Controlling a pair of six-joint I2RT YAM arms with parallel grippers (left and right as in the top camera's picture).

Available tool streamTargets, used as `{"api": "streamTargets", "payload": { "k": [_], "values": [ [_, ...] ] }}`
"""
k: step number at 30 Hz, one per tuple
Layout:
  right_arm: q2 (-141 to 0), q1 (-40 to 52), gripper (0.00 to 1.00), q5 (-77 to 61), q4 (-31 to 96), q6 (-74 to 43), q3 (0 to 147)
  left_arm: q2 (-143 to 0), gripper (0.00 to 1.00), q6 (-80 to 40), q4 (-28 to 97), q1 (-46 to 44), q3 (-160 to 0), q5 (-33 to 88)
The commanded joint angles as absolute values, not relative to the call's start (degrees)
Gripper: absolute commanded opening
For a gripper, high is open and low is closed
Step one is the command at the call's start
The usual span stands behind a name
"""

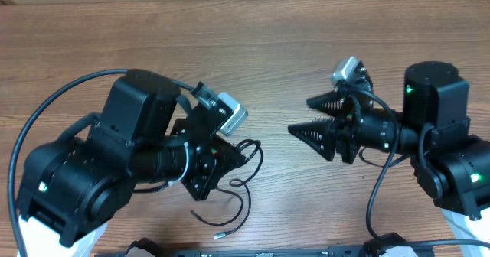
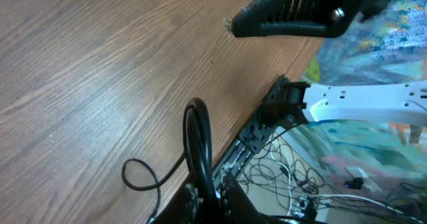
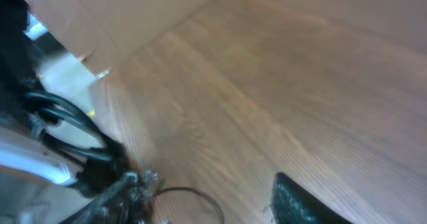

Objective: Untangle cables

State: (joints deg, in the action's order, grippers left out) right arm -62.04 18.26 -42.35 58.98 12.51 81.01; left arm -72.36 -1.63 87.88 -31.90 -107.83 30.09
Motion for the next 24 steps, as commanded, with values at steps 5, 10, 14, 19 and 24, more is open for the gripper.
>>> {"api": "streamTargets", "payload": {
  "k": [5, 10, 14, 19, 24],
  "values": [
    [-66.2, 22.1, 0.57, -43.9, 60.5, 18.8, 81.4, -73.5, 0.1, -3.4, 85.8, -32.3, -108.8, 32.9],
    [-70.0, 25.5, 0.51, -50.2, 60.2, 25.8, 81.4, -73.5, 0.11, -4.4, 84.4, -32.3, -108.8, 33.0],
    [-71.2, 26.1, 0.48, -51.6, 58.2, 27.8, 81.4, -73.5, 0.1, -4.8, 84.6, -32.3, -108.8, 32.8],
    [-71.2, 26.1, 0.48, -51.5, 55.4, 27.8, 81.4, -73.5, 0.11, -4.8, 84.8, -32.3, -108.8, 32.4],
    [-71.2, 26.1, 0.48, -51.5, 53.8, 27.7, 81.5, -73.5, 0.11, -5.0, 84.8, -32.3, -108.8, 30.9]
  ]
}}
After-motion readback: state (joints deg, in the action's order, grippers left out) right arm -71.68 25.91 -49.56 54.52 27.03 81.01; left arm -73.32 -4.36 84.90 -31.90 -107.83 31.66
